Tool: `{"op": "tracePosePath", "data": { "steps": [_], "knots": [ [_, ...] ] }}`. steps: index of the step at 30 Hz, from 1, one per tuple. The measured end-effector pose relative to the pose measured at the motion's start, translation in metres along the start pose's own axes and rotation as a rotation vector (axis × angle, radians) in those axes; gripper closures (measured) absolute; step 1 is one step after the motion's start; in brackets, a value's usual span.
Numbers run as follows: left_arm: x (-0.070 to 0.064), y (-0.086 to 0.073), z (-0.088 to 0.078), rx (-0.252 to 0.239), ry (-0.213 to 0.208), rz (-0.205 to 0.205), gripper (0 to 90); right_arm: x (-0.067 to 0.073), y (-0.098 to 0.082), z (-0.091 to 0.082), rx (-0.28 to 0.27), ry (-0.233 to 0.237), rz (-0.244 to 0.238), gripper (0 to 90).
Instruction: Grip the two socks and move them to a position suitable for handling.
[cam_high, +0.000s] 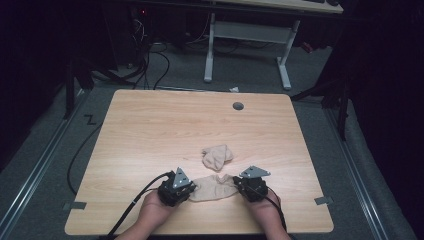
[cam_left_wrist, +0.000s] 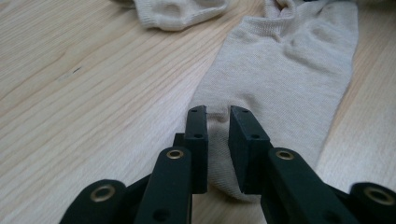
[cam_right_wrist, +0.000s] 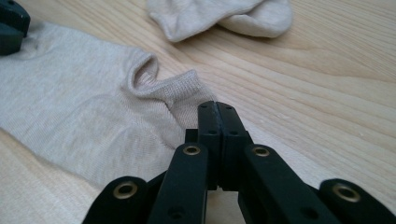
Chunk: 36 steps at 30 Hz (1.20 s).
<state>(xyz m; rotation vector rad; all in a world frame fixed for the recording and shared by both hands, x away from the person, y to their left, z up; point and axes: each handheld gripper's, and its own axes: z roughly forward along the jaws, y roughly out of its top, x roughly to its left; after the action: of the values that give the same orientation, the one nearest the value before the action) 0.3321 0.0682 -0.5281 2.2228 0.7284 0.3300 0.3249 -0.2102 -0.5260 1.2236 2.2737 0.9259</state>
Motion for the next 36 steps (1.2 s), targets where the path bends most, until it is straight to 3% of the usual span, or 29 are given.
{"op": "tracePosePath", "data": {
  "steps": [2, 8, 9, 11, 12, 13, 26, 27, 28, 29, 30, 31, 33, 36],
  "knots": [
    [0.001, -0.004, -0.007, 0.017, -0.005, -0.004, 77.5, 0.010, 0.000, -0.001, -0.001, 0.017, -0.041, 89.9],
    [0.004, -0.017, -0.026, 0.057, 0.010, 0.014, 77.4, 0.031, -0.001, -0.003, -0.001, 0.058, -0.089, 89.8],
    [0.002, -0.021, -0.028, 0.036, 0.005, -0.043, 77.4, 0.035, -0.001, -0.003, 0.002, 0.063, -0.108, 89.7],
    [0.004, -0.026, -0.031, 0.011, -0.001, -0.090, 77.4, 0.042, 0.000, -0.002, 0.000, 0.078, -0.121, 89.6],
    [0.004, -0.026, -0.031, 0.011, -0.001, -0.090, 77.4, 0.042, 0.000, -0.002, 0.000, 0.078, -0.121, 89.6],
    [0.011, -0.030, -0.038, 0.049, 0.006, -0.026, 77.4, 0.046, 0.001, -0.001, -0.002, 0.090, -0.122, 89.4],
    [0.009, -0.034, -0.043, 0.048, -0.012, -0.002, 76.9, 0.052, -0.001, -0.004, -0.002, 0.103, -0.144, 86.9],
    [0.005, -0.034, -0.043, 0.025, -0.009, -0.028, 75.6, 0.053, -0.001, -0.006, -0.010, 0.110, -0.142, 83.0],
    [0.004, -0.034, -0.044, 0.009, 0.001, -0.024, 73.7, 0.053, 0.000, -0.008, -0.030, 0.111, -0.142, 80.7],
    [0.007, -0.033, -0.048, 0.007, 0.019, 0.017, 69.7, 0.053, 0.001, -0.010, -0.058, 0.115, -0.141, 78.2],
    [0.004, -0.033, -0.050, -0.046, 0.015, -0.038, 65.6, 0.052, 0.003, -0.014, -0.093, 0.113, -0.137, 76.1],
    [0.004, -0.033, -0.050, -0.046, 0.015, -0.038, 65.1, 0.051, 0.006, -0.017, -0.116, 0.106, -0.137, 74.1],
    [0.013, -0.029, -0.061, -0.068, 0.054, -0.012, 61.8, 0.049, 0.008, -0.018, -0.126, 0.089, -0.136, 71.3],
    [0.024, -0.029, -0.068, -0.097, 0.090, -0.049, 58.4, 0.045, 0.008, -0.017, -0.122, 0.082, -0.127, 69.3]
  ]
}}
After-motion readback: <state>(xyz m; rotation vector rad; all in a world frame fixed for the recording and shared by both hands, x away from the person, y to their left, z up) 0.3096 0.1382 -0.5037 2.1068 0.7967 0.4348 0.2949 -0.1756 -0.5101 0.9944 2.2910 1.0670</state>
